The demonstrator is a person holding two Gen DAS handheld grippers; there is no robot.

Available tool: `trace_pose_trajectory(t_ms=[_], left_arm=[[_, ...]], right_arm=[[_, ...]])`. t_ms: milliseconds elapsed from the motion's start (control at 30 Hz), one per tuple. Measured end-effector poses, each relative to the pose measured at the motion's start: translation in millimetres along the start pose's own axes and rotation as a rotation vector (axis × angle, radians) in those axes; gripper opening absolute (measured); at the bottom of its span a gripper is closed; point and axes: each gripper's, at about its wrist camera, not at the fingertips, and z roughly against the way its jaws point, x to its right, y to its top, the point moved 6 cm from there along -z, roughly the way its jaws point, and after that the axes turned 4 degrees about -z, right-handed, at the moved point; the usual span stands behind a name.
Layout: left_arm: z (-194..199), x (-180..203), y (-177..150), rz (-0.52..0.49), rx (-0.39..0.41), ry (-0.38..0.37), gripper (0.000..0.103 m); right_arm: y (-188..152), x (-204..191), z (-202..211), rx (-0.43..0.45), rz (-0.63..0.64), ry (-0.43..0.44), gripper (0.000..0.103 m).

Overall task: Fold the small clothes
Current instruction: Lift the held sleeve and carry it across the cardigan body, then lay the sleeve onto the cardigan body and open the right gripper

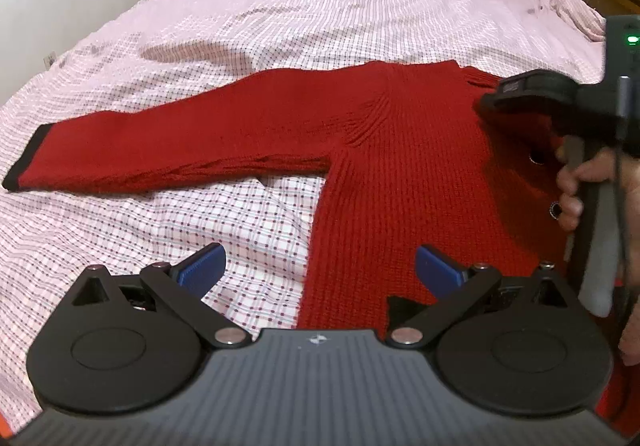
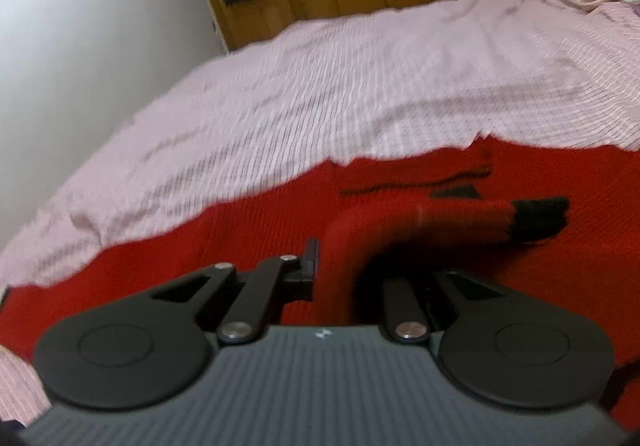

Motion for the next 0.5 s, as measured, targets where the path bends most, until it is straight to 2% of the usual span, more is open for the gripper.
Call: trace_pose_trajectory(t_ms=[33, 100, 167, 200, 233, 267, 500], left_arm=[[0.0, -0.1, -0.6, 0.0, 0.002, -0.003, 0.103], [0.9, -0.7, -1.6, 0.002, 0.005, -0.009, 0.103], [1.5, -1.9, -2.4, 0.008, 0.007, -0.014, 0.103], [1.6, -2.3, -2.5, 0.01, 0.006, -0.014, 0.103], [1.8, -2.3, -2.5, 0.012, 0.006, -0.013, 0.103], [2.6, -2.3, -2.5, 0.014, 0.007, -0.012, 0.103], [13.4, 1.4, 0.2, 0.005, 0.031, -0.013, 0.103]], right_arm=[[-4.2, -1.0, -2.1, -0.027, 0.0, -0.004, 0.014], [-8.4, -2.8, -2.3, -0.043, 0.01, -0.006, 0.02], [-10.2, -7.8, 4.8, -0.06, 0.011, 0.029, 0.046], [-10.9, -11.0, 9.9, -0.07, 0.005, 0.051, 0.054], [-11.6, -14.3, 15.6, -0.073, 0.002, 0.071, 0.066], [-13.1, -18.5, 21.7, -0.075, 0.003, 0.085, 0.071], [-21.6, -24.2, 50.4, -0.129, -0.016, 0.111, 0.072]])
